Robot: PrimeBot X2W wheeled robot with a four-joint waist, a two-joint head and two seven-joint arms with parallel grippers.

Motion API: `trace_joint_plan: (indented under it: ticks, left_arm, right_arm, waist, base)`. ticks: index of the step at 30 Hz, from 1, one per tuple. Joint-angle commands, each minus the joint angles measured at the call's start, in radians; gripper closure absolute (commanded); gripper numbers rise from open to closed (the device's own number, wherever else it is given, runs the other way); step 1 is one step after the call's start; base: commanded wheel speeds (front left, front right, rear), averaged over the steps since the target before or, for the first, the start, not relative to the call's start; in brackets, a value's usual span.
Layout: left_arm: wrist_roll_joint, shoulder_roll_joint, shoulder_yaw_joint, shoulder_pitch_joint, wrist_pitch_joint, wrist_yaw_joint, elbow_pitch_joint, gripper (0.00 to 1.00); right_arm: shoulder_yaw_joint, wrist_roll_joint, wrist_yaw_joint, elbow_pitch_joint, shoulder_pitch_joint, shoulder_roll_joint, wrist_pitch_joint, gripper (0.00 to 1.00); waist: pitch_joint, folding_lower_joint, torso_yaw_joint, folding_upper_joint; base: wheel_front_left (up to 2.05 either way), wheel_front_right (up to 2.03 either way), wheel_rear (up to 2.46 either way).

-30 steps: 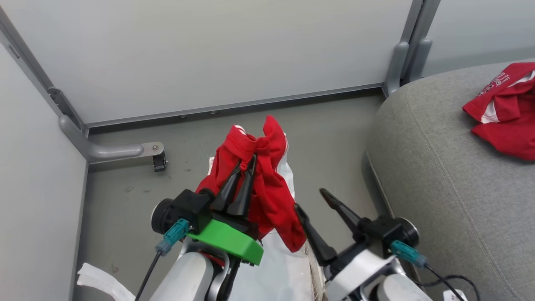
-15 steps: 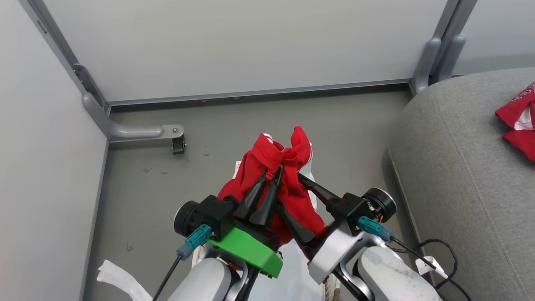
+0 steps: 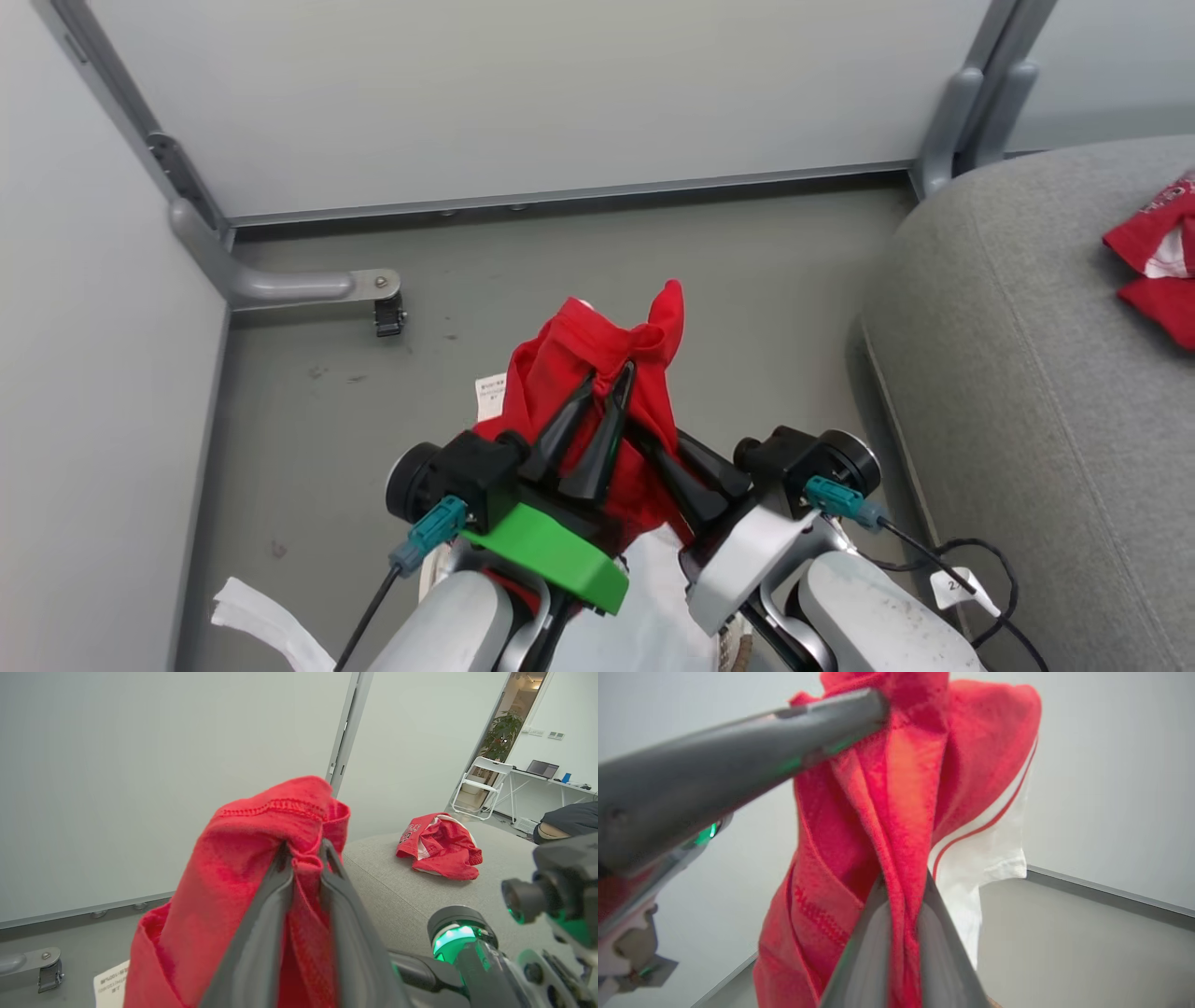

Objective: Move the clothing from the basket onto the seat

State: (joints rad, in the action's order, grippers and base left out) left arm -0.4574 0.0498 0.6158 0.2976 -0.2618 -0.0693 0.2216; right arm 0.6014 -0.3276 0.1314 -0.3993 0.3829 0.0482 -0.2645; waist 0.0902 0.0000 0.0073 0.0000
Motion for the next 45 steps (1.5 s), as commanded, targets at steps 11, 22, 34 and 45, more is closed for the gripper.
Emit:
trace_joint_plan:
  ticks: [11, 22, 34, 45]
  left_arm:
    - [0.077, 0.002, -0.062, -0.012, -0.003, -0.011, 0.037, 0.0]
    - [0.116, 0.002, -0.085, -0.02, -0.003, -0.036, 0.074, 0.0]
    - [0.116, 0.003, -0.03, 0.036, -0.003, -0.057, 0.123, 0.0]
    - [0.189, 0.009, -0.034, 0.087, -0.003, -0.062, 0.159, 0.0]
  right_arm:
    - [-0.075, -0.021, -0.001, 0.061, -0.087, 0.004, 0.0, 1.0]
    - [-0.175, -0.018, -0.001, 0.103, -0.171, 0.004, 0.0, 1.0]
    - [-0.365, 0.049, -0.001, 0.178, -0.129, 0.064, 0.0, 1.0]
    - [-0.534, 0.047, -0.001, 0.194, 0.193, 0.325, 0.0, 1.0]
  waist:
    - [0.041, 0.0, -0.291, 0.0]
    - [0.058, 0.0, -0.538, 0.0]
    - [0.135, 0.0, -0.567, 0.0]
    - [0.277, 0.0, -0.572, 0.0]
  base:
    - [0.0, 0.0, 0.0]
    - [0.0, 0.0, 0.0]
    - [0.0, 0.0, 0.0]
    - [0.0, 0.0, 0.0]
